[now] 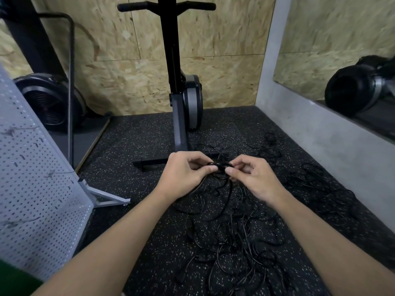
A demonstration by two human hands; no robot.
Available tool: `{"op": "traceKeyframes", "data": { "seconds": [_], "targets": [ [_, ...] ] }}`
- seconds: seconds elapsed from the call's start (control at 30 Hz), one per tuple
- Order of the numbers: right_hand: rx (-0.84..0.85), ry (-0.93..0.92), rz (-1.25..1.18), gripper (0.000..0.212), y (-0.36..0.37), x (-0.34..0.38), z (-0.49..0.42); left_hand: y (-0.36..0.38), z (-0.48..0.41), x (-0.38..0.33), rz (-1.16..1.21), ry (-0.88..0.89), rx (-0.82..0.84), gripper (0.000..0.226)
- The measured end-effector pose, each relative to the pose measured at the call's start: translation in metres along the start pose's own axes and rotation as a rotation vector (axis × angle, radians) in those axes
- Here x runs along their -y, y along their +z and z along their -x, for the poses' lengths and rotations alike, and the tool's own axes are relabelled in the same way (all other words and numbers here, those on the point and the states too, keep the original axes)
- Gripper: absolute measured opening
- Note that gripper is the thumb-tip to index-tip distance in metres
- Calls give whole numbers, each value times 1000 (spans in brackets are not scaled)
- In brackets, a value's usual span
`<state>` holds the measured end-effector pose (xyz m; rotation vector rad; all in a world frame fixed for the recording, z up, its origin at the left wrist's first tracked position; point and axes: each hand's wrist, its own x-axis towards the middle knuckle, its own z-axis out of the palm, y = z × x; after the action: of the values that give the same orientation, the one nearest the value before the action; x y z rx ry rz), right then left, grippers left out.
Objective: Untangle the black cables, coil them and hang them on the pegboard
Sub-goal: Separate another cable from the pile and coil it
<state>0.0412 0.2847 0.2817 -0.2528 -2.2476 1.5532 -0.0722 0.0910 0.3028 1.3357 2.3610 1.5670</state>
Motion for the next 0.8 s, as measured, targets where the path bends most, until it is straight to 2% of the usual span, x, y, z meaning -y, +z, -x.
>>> {"op": "traceKeyframes", "data": {
  "seconds": [0.1, 0.17, 0.27, 0.37, 0.47, 0.57, 0.63, 0.73, 0.8],
  "targets": [
    [-32, 92, -128, 2, 2, -1, -2, 1, -3, 5, 44, -81, -30, 9],
    [-34, 142, -142, 6, 4, -4, -3, 1, -4, 10, 74, -130, 16, 7],
    [26, 124, 35, 8, 3, -7, -1, 2, -3, 16, 11, -139, 126, 7],
    [153, 53, 194, 18, 3, -8, 5, 2, 1, 15, -36, -52, 251, 15],
    [224, 29, 318, 25, 6, -8, 7, 3, 3, 9, -163, 56, 255, 15],
    [166, 12, 350, 25, 9, -3, 8, 2, 0, 4, -200, 40, 177, 12],
    [69, 67, 314, 26, 10, -1, 6, 0, -3, 4, -239, 42, 144, 7],
    [-90, 265, 74, 29, 11, -4, -2, 4, -5, 4, -212, -9, 65, 5],
    [-129, 353, -79, 30, 13, -3, -5, 9, -6, 6, -195, -49, 25, 6]
  ]
}}
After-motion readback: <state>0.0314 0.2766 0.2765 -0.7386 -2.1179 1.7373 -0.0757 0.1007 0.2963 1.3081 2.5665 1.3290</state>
